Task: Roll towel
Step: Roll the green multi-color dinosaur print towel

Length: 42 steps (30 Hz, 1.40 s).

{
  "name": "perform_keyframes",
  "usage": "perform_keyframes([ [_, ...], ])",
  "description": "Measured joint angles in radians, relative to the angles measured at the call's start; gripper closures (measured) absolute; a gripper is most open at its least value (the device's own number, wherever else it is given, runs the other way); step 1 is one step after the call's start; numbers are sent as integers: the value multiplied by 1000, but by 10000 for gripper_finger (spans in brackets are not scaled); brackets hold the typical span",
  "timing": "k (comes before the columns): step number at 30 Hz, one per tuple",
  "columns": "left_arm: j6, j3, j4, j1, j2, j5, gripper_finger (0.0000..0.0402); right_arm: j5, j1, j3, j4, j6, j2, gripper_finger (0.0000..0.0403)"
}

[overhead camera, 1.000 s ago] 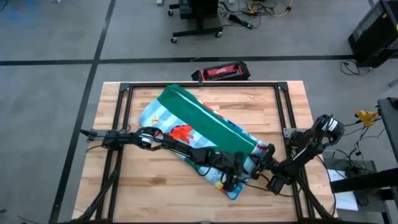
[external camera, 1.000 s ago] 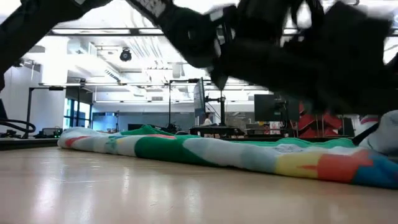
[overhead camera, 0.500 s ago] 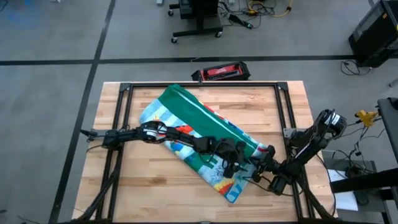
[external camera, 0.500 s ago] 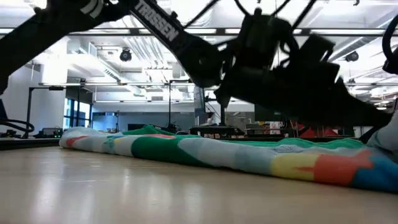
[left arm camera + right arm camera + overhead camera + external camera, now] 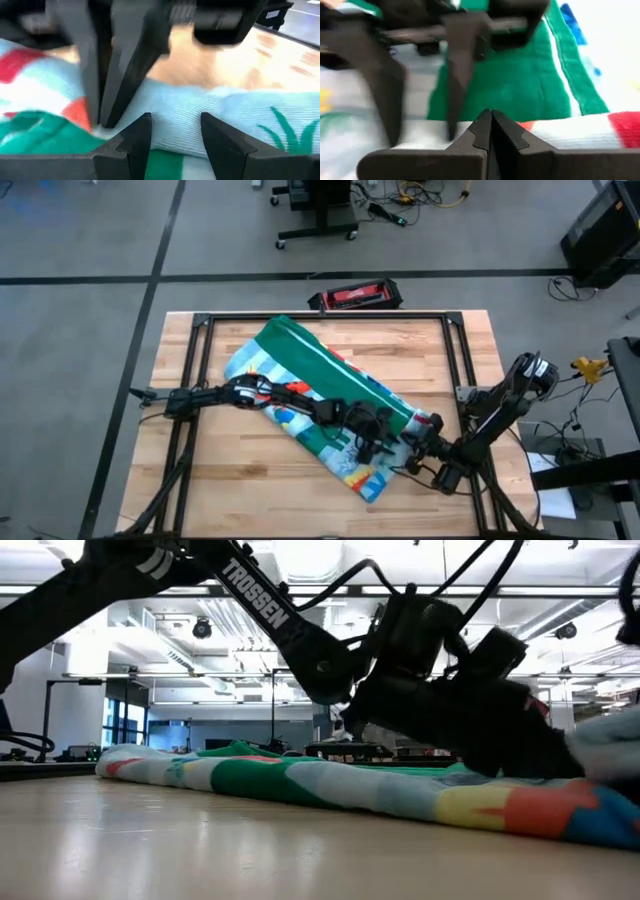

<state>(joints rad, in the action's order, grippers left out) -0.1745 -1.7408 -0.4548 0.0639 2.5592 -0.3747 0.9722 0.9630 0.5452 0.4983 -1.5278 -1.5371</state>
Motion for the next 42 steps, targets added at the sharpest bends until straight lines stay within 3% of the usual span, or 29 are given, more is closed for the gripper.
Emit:
perform_keyframes([
  [4, 0, 12, 21, -6, -3, 0, 244, 3, 25, 123, 197, 33, 49, 403],
  [7, 0, 19, 23, -8, -4, 0, 244, -70, 46, 207, 280, 60, 49, 403],
  [14, 0, 21, 23, -8, -2, 1, 244, -251, 133, 246, 275, -121, -14, 403],
  [18, 0, 21, 19, -8, -2, 2, 244, -273, 190, 246, 225, -209, -77, 394],
  [24, 0, 22, 19, -8, -2, 5, 244, -244, 167, 247, 143, -220, -201, 299],
  [32, -1, 27, 18, -8, -2, 8, 244, -79, 157, 250, 109, -322, -336, 170],
  [36, -3, 27, 18, -8, -2, 8, 244, -40, 128, 246, 114, -345, -332, 139],
  [42, -4, 29, 19, -10, -2, 9, 245, -38, 65, 247, 118, -194, -270, 128],
])
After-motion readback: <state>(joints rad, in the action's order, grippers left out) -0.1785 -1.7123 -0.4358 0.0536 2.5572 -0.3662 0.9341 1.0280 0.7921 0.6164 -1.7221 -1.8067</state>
